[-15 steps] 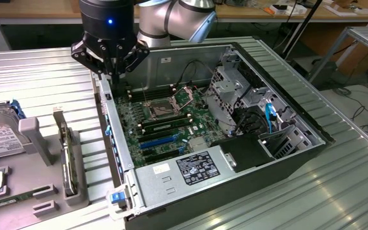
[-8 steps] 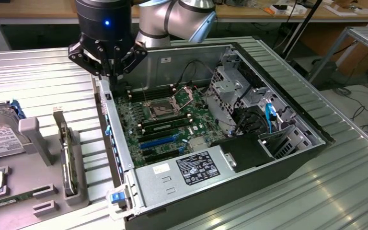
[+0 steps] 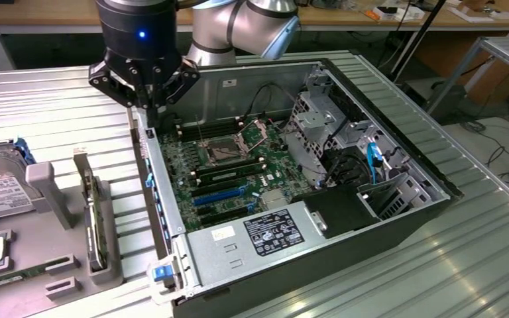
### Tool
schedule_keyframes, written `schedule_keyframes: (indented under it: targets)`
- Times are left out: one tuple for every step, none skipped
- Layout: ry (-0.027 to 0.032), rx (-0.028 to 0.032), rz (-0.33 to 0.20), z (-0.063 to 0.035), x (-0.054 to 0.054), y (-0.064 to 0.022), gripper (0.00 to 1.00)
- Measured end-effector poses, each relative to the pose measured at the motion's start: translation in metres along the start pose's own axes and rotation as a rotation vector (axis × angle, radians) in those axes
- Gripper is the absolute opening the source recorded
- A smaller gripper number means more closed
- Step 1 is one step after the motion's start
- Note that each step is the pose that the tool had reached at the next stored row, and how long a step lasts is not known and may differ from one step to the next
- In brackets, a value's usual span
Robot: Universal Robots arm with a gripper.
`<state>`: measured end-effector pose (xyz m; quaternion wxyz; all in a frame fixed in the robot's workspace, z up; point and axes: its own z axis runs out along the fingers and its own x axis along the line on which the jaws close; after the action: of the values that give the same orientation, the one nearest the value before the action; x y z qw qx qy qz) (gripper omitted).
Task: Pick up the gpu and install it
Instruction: 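Reach for the gpu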
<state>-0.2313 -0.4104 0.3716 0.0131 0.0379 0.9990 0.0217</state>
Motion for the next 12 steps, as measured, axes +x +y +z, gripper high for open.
schedule_keyframes:
  targets:
    - [0.0000,0.0000,0.000,0.0001,0.0006,-0.0003,0.11]
    - [0.0000,0.0000,0.000,0.0002,0.0013,-0.0006,0.11]
    - [0.0000,0.0000,0.000,0.0003,0.0016,-0.0008,0.11]
    - [0.0000,0.0000,0.000,0.0004,0.0026,-0.0013,0.11]
    - [0.0000,0.0000,0.000,0.0005,0.0031,-0.0015,0.11]
    - [0.0000,0.0000,0.000,0.0006,0.0039,-0.0020,0.11]
    - [0.0000,-0.0001,0.000,0.0008,0.0047,-0.0024,0.11]
    - [0.0000,0.0000,0.000,0.0009,0.0053,-0.0027,0.11]
    - [0.0000,0.0000,0.000,0.0010,0.0062,-0.0032,0.11]
    - [0.0000,0.0000,0.000,0.0012,0.0070,-0.0037,0.11]
    - [0.0000,0.0000,0.000,0.0013,0.0078,-0.0043,0.11]
    - [0.0000,0.0000,0.000,0.0015,0.0086,-0.0048,0.11]
